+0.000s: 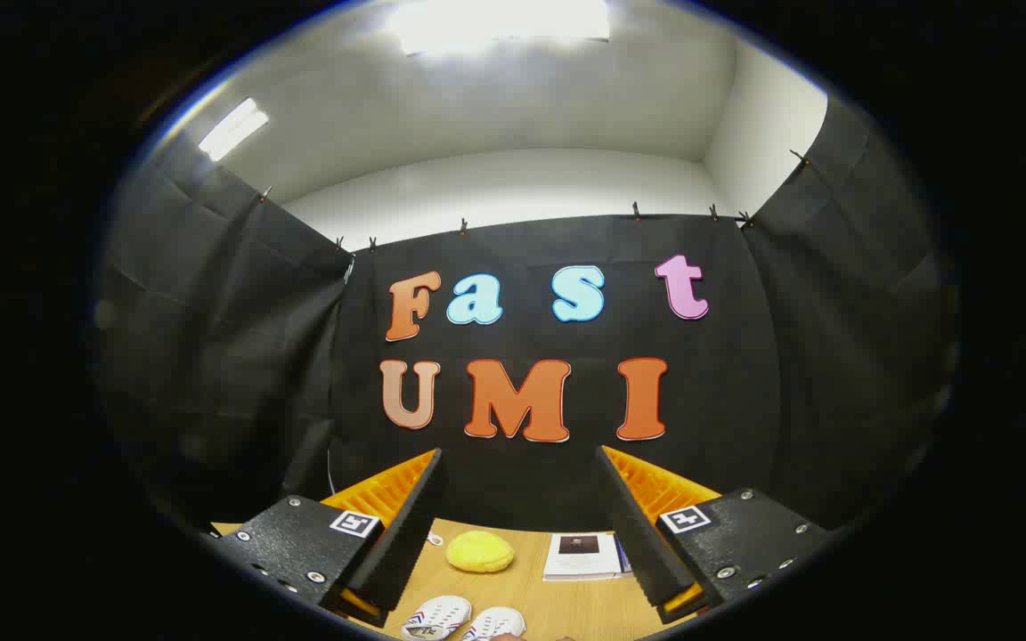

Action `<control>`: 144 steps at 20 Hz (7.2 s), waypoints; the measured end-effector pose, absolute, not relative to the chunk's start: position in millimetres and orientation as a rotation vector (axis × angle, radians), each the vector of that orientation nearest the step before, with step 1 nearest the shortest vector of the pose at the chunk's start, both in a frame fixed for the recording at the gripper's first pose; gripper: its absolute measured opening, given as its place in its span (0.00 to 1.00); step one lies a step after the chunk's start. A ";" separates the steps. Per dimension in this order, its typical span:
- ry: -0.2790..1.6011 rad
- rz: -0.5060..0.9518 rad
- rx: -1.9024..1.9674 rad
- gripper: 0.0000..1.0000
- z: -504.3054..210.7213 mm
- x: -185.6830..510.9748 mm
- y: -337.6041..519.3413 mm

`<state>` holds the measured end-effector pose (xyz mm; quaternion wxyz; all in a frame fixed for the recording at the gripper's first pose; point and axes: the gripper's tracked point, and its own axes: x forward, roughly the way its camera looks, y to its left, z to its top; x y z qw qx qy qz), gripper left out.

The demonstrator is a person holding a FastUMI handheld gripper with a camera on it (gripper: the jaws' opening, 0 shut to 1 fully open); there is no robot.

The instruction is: Open the storage box then place both shoes into the box .Put the left shoe in first, then the right shoe, with the right side of both shoes facing outward in a uniform manner.

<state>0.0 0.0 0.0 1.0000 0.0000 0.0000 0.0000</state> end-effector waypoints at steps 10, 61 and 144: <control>0.014 0.030 0.024 0.99 -1.3 1.5 13.2; 0.930 0.481 0.900 0.97 -342.8 28.4 245.0; 0.960 0.346 0.133 0.92 -350.6 -28.9 185.7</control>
